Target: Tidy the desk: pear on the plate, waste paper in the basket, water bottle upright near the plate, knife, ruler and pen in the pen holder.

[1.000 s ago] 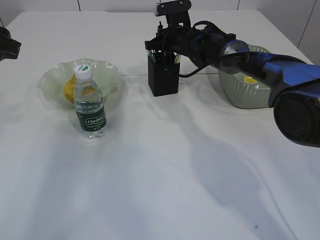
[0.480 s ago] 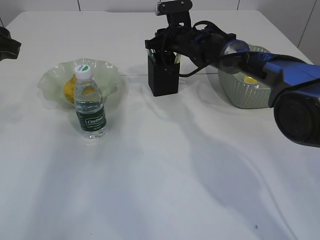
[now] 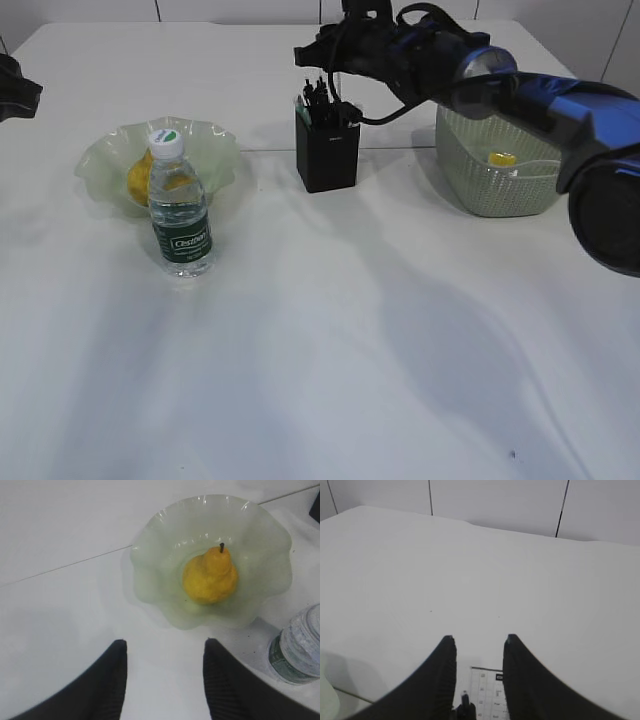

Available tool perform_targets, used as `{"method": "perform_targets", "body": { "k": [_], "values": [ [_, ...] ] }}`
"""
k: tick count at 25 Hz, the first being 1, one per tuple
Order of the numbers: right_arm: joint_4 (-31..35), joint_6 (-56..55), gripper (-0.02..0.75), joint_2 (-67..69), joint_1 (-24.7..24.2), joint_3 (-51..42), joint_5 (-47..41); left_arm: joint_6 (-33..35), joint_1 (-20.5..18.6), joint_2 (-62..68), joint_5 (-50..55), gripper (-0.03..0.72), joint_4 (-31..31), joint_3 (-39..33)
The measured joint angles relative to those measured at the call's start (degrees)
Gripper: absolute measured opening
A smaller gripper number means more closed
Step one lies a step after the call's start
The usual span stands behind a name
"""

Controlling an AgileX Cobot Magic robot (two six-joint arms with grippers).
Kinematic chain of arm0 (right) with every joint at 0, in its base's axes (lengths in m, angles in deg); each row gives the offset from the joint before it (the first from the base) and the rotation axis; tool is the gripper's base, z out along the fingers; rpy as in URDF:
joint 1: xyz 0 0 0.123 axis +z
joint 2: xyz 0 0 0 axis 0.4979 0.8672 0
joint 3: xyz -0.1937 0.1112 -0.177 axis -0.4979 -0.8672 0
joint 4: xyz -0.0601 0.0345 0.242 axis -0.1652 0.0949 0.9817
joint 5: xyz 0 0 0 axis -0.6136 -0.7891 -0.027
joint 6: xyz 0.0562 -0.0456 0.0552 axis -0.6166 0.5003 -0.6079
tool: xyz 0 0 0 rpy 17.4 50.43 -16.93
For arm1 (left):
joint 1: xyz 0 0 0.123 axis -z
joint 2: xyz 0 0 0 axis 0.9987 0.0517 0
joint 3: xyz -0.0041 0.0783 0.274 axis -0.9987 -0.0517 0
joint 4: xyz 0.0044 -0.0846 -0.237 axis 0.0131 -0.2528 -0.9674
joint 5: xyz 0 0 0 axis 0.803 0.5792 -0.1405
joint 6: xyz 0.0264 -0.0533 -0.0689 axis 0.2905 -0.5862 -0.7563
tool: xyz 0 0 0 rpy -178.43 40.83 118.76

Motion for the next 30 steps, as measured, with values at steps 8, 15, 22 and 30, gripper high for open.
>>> {"method": "perform_targets", "body": {
  "k": [8, 15, 22, 30],
  "values": [
    [-0.68, 0.00, 0.244, -3.04, -0.12, 0.00, -2.80, 0.00, 0.00, 0.00, -1.60, 0.348, 0.00, 0.00],
    [-2.98, 0.00, 0.244, -9.41, -0.12, 0.00, -5.42, 0.00, 0.00, 0.00, -4.14, 0.348, 0.00, 0.00],
    [-5.61, 0.00, 0.245, -16.61, -0.12, 0.00, -9.31, 0.00, 0.00, 0.00, -6.99, 0.348, 0.00, 0.00],
    [-8.88, 4.20, 0.245, -24.10, -0.58, -3.97, -10.64, 0.00, 0.00, 0.00, -10.46, 0.348, 0.00, 0.00]
  ]
}}
